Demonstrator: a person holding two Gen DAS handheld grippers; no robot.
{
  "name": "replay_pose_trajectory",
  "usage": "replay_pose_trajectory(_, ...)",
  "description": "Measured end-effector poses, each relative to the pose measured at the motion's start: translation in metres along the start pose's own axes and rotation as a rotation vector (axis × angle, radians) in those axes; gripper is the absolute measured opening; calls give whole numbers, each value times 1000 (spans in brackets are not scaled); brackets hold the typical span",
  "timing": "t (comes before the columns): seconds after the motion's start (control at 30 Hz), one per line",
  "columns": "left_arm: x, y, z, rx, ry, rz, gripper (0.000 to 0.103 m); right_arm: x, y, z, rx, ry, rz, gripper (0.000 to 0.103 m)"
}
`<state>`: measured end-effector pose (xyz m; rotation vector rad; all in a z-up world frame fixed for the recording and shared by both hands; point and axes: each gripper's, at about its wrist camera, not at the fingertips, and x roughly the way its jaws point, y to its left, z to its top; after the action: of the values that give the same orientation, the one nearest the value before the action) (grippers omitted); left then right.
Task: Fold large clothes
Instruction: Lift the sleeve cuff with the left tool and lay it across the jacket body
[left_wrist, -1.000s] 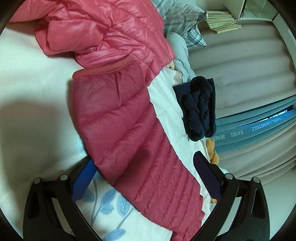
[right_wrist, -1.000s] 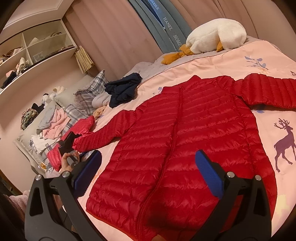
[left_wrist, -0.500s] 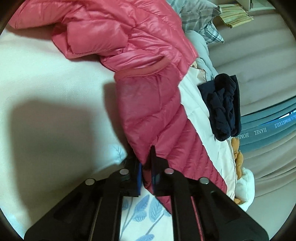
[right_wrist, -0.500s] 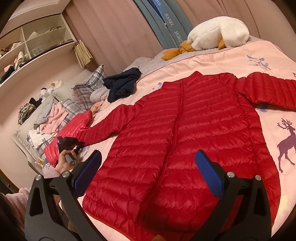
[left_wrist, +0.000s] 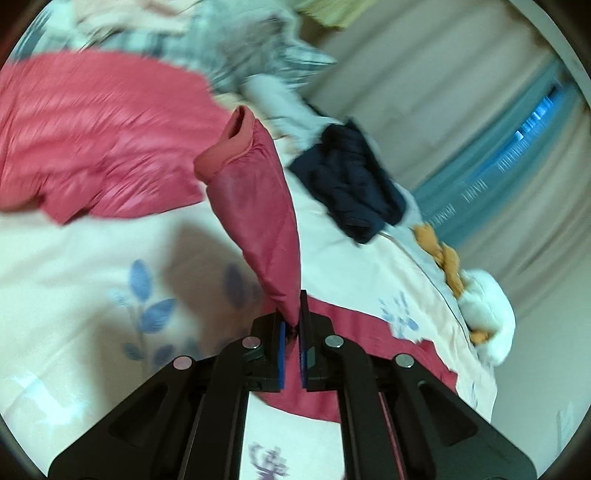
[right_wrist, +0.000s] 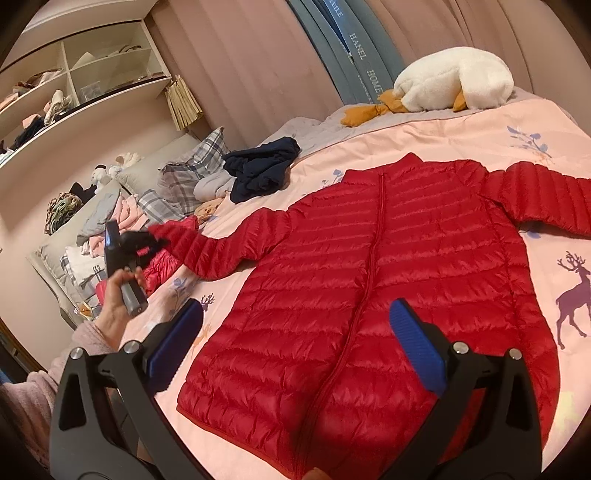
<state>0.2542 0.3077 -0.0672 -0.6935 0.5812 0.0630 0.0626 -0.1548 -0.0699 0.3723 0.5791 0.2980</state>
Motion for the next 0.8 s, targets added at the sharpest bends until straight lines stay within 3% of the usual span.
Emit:
replay_pose_trajectory(0.4,-24,-131,-51,315,39,-135,5,-32,-18,-6,30,-50,-30,101)
replay_pose_trajectory(0.8,-3,-201,-120,509,140,-153,5,-49,-42,-12,94,-74,-46,101)
